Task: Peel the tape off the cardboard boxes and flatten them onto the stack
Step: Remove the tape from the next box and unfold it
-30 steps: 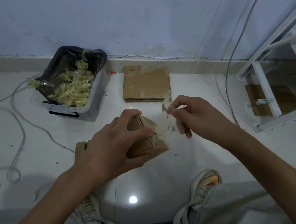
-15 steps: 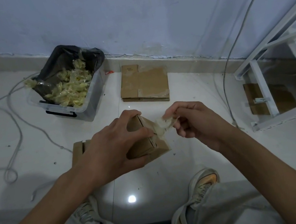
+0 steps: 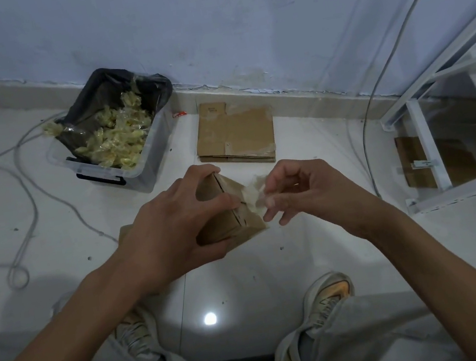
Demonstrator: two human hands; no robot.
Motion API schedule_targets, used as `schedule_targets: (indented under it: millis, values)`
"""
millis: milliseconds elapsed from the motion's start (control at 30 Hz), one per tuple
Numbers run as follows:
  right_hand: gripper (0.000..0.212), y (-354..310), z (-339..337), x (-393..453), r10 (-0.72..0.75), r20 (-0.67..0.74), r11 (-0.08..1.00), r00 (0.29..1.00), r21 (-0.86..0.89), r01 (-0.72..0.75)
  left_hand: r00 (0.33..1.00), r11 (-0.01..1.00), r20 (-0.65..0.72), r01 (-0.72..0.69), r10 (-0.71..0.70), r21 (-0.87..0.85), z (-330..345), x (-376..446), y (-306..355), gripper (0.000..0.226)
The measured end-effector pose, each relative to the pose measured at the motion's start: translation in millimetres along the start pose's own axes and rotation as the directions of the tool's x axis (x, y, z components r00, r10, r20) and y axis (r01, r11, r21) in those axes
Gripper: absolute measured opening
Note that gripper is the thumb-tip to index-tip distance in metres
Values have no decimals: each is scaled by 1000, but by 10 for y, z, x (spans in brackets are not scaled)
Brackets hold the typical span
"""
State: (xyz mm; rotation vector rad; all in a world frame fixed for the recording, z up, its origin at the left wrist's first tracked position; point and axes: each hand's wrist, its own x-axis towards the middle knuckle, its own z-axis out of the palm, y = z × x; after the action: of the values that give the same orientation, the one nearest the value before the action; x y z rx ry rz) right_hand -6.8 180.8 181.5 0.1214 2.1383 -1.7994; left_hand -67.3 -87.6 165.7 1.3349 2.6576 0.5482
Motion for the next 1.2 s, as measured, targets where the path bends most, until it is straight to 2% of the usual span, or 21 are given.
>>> schedule_targets:
  millis: [67, 200, 333, 400, 500, 567, 667, 733, 800, 900, 933, 1000, 1067, 1200]
  values:
    - [24, 12, 17, 17, -42, -91, 998, 995, -51, 37, 1000, 1000, -5, 0, 1, 18, -12, 7, -8, 60]
    - [20, 72, 74, 64, -58, -152, 993, 987, -110, 41, 1000, 999, -6, -21, 21, 29, -2, 9, 19, 61]
    - [21, 139, 162, 69, -118, -296, 958, 948, -287, 29, 999, 998, 3, -48, 48, 48, 16, 6, 45, 62]
    - [14, 136, 184, 74, -110, -362, 967, 926, -254, 16, 999, 997, -1, -55, 55, 51, 16, 4, 52, 62]
    - [27, 168, 173, 99, -74, -405, 972, 912, -232, -25, 998, 997, -28, -59, 60, 48, 1, 2, 64, 60]
    - [14, 226, 151, 128, -112, -464, 954, 879, -297, -35, 996, 997, -55, -65, 67, 37, -16, 6, 77, 58]
    - [9, 310, 152, 149, -240, -526, 864, 816, -499, -68, 994, 996, -77, -80, 83, 42, -32, 11, 99, 57]
    - [8, 340, 177, 160, -347, -509, 752, 788, -653, -91, 992, 995, -84, -88, 93, 56, -39, 15, 104, 57]
    - [8, 324, 220, 176, -413, -477, 696, 776, -715, -69, 991, 994, -94, -87, 94, 70, -40, 11, 98, 57]
    - [17, 291, 275, 198, -456, -417, 731, 786, -680, 63, 991, 994, -110, -72, 81, 81, -33, 2, 85, 56]
    - [22, 278, 298, 192, -423, -403, 773, 812, -628, 90, 991, 994, -113, -68, 77, 82, -31, 0, 83, 55]
    - [31, 264, 322, 184, -247, -373, 900, 895, -430, 69, 991, 994, -111, -70, 80, 89, -24, -5, 81, 55]
    - [32, 267, 310, 190, -101, -328, 969, 939, -245, 18, 990, 992, -110, -80, 90, 93, -15, -10, 79, 58]
    - [17, 284, 235, 219, -7, -374, 981, 928, -182, -66, 989, 992, -109, -87, 96, 88, 3, -16, 88, 65]
